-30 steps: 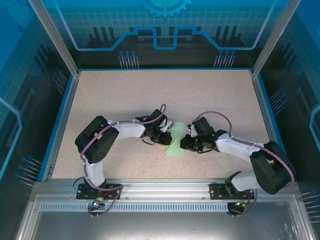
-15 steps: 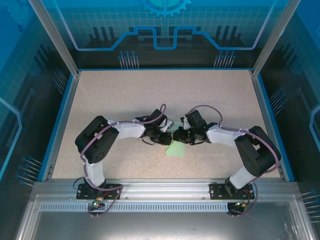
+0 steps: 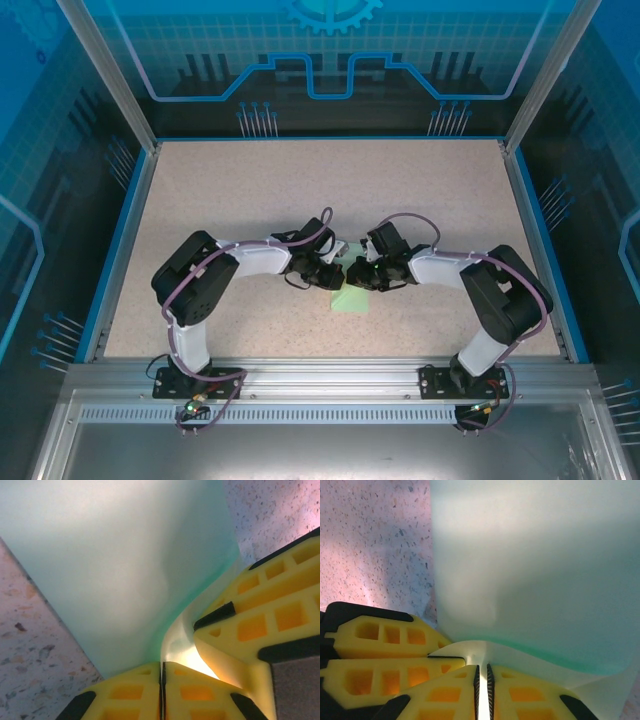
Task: Fold a paper plane with a square sheet of paper (fold left side to right side)
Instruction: Fold the triangle a second time at the center of the table.
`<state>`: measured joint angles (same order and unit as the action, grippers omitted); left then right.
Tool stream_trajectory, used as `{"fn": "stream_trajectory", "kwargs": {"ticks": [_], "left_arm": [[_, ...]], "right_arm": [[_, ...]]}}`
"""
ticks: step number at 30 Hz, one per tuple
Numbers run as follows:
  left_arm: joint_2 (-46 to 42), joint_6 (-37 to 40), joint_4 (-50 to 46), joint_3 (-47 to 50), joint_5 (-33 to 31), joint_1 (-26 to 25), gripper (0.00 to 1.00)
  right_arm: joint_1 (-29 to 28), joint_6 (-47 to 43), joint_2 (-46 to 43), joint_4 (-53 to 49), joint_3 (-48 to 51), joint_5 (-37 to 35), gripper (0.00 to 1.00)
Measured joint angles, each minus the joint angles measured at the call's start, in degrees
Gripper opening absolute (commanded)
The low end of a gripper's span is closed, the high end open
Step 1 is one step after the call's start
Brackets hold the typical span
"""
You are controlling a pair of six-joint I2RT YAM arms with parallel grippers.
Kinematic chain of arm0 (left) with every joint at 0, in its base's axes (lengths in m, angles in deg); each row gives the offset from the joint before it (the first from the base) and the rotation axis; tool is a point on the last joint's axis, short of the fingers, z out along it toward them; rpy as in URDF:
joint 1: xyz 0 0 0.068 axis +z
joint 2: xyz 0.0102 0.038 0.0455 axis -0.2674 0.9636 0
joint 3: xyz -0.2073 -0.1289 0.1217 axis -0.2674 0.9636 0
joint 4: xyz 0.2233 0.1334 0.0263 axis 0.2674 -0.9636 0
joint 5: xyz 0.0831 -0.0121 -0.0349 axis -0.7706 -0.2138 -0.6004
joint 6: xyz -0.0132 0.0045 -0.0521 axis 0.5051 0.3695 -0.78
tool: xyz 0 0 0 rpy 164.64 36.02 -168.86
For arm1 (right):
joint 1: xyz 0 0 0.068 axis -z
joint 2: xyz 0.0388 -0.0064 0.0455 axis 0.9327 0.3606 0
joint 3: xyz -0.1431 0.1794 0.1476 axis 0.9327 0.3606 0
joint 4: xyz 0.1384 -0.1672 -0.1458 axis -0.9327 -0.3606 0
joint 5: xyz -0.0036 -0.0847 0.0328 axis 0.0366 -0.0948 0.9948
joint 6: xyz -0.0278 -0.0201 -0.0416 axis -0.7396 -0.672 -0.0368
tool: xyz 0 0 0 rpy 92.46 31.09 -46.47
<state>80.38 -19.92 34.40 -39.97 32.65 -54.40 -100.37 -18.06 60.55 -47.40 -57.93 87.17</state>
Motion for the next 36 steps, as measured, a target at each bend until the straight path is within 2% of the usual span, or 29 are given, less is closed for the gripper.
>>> {"fn": "stream_trajectory", "kwargs": {"ticks": [11,20,21,24,30,32,36], "left_arm": [[0.46,0.22,-0.39,-0.63,0.13,-0.15,0.12],[-0.04,0.15,-0.35,-0.50,-0.11,-0.28,0.22],[-0.61,0.00,-0.33,-0.11,-0.55,-0.37,0.27],[-3.43,-0.33,-0.90,1.55,-1.86,-0.24,0.32],[-11.96,-1.42,-1.86,3.76,-3.08,0.31,0.32],[-14.36,-2.25,-1.33,4.79,-1.66,0.35,0.29],[-14.99,-5.38,1.88,7.23,5.27,0.33,0.28]], "right_arm": [[-0.07,-1.51,0.00,-3.63,-0.61,-1.62,0.15],[-0.07,-1.73,0.52,-4.79,-1.01,-1.92,0.15],[-0.07,-1.73,0.52,-4.81,-1.01,-1.92,0.15],[-0.07,-1.73,0.52,-4.83,-1.03,-1.92,0.15],[-0.07,-1.73,0.59,-4.81,-1.03,-1.90,0.15],[-0.07,-1.70,0.61,-4.81,-1.05,-1.90,0.15],[-0.07,-1.70,0.74,-4.83,-1.14,-1.88,0.15]]}}
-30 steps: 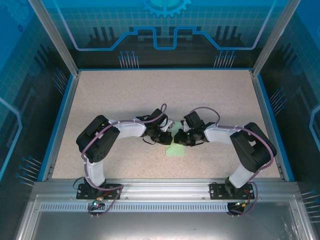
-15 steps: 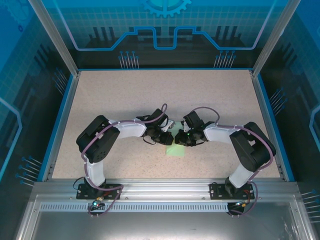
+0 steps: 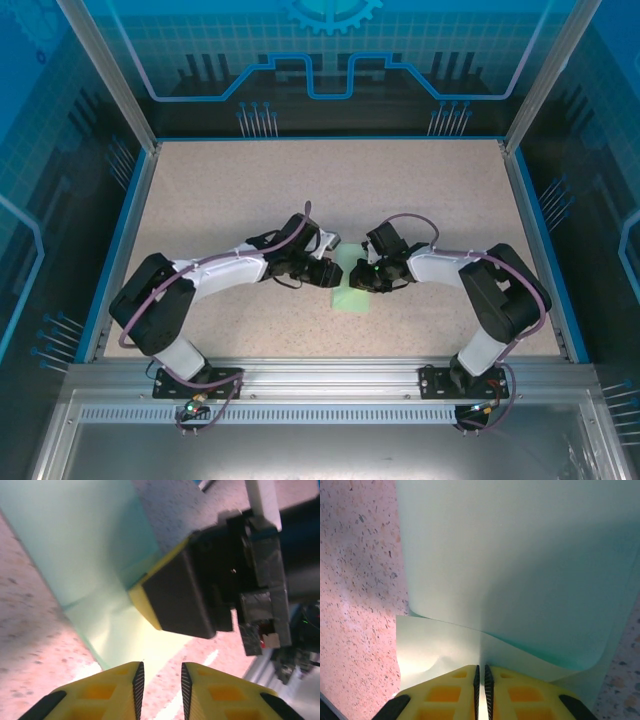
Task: Fold a paper plane with a square sheet of paper (fold left side to right side)
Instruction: Fold the triangle a second time at the center of the table.
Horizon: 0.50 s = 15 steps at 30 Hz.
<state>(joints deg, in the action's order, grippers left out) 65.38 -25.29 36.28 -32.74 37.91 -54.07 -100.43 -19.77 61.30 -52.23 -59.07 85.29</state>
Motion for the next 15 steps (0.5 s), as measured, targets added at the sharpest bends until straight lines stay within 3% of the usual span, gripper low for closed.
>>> {"fn": "stream_trajectory", "kwargs": {"ticks": [7,15], "left_arm": [[5.27,-3.89,4.55,1.25,7.52,-1.75,0.28],[11.04,-3.93,4.76,0.74,8.09,-2.21,0.28]], "right_arm": [[-0.17,-0.02,0.39,-0.61,-0.66,0.00,0.15],[-0.31,-0.04,0.46,-0.61,-0.72,-0.02,0.15]]}}
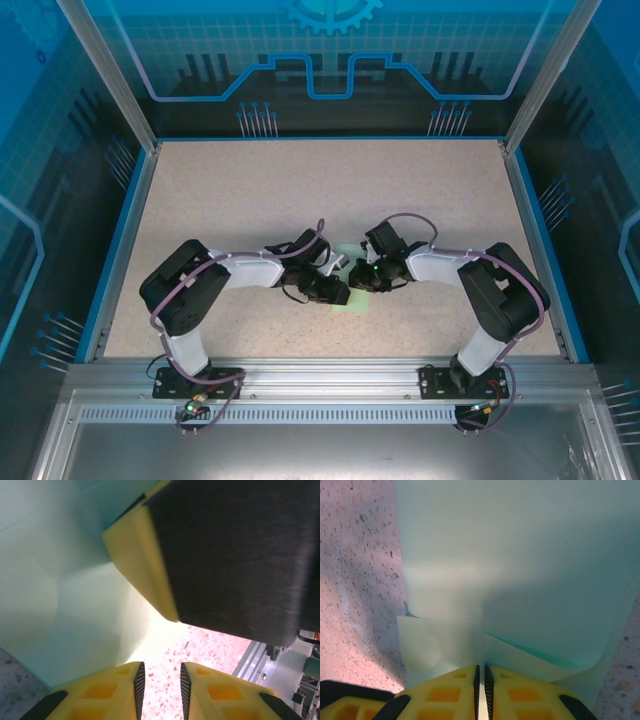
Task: Fold a paper plane with a square sheet of paper (fold left side to right side)
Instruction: Fold the triangle a second time at the center of the table.
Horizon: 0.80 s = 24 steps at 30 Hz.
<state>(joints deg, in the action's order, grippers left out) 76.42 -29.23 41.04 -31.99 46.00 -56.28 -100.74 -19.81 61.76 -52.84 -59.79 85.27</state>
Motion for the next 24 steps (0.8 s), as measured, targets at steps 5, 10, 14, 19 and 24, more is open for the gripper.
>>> {"fn": "stream_trajectory", "kwargs": {"ticks": [5,10,14,19,24], "left_arm": [[0.46,0.02,-0.39,-0.37,-0.90,0.00,0.28],[0.44,0.00,-0.76,-0.37,-2.25,-0.02,0.28],[0.37,0.00,-1.01,-0.37,-3.02,-0.02,0.28],[0.15,0.02,-1.42,-0.35,-3.91,-0.02,0.27],[0.07,0.04,-1.31,0.24,-4.55,0.00,0.20]], "right_arm": [[0.00,-0.24,0.00,-0.07,-0.02,0.00,0.15],[-0.02,-0.66,0.02,-0.50,-0.28,-0.17,0.15],[-0.11,-0.90,0.02,-0.85,-0.42,-0.44,0.15],[-0.13,-1.09,0.07,-1.11,-0.61,-0.55,0.15],[-0.11,-2.34,-0.07,-0.85,-0.55,0.17,0.12]]}}
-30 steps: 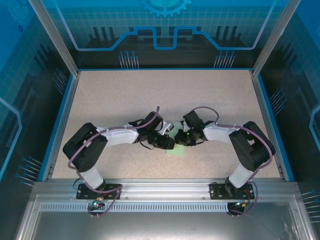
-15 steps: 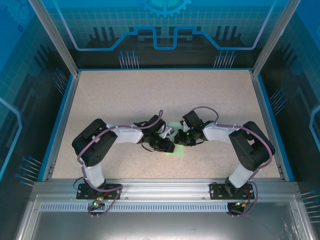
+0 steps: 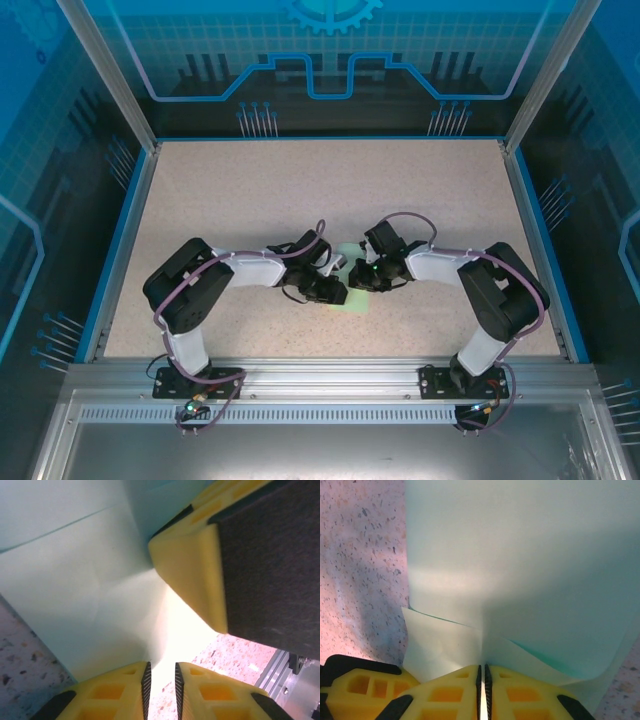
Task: Fold a paper plane with a square sheet of paper (fold left side to right side)
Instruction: Fold the triangle a second time at the center of the table.
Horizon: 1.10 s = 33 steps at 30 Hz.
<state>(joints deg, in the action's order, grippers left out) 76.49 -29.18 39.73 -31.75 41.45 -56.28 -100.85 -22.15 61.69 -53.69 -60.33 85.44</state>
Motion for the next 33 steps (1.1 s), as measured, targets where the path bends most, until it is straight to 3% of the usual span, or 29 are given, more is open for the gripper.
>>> {"fn": "stream_trajectory", "kwargs": {"ticks": [9,21,33], "left_arm": [[-0.72,-0.55,4.48,3.30,0.26,0.44,0.14],[-0.72,-1.16,4.87,3.50,0.28,0.48,0.13],[-0.70,-1.40,5.07,3.52,0.28,0.55,0.13]], "right_arm": [[-0.26,-3.67,-4.42,-0.24,0.37,2.05,0.10],[-2.23,-4.07,2.40,-2.56,-2.93,2.10,0.10],[-2.05,-8.02,2.58,-8.22,-4.98,-1.07,0.11]]}}
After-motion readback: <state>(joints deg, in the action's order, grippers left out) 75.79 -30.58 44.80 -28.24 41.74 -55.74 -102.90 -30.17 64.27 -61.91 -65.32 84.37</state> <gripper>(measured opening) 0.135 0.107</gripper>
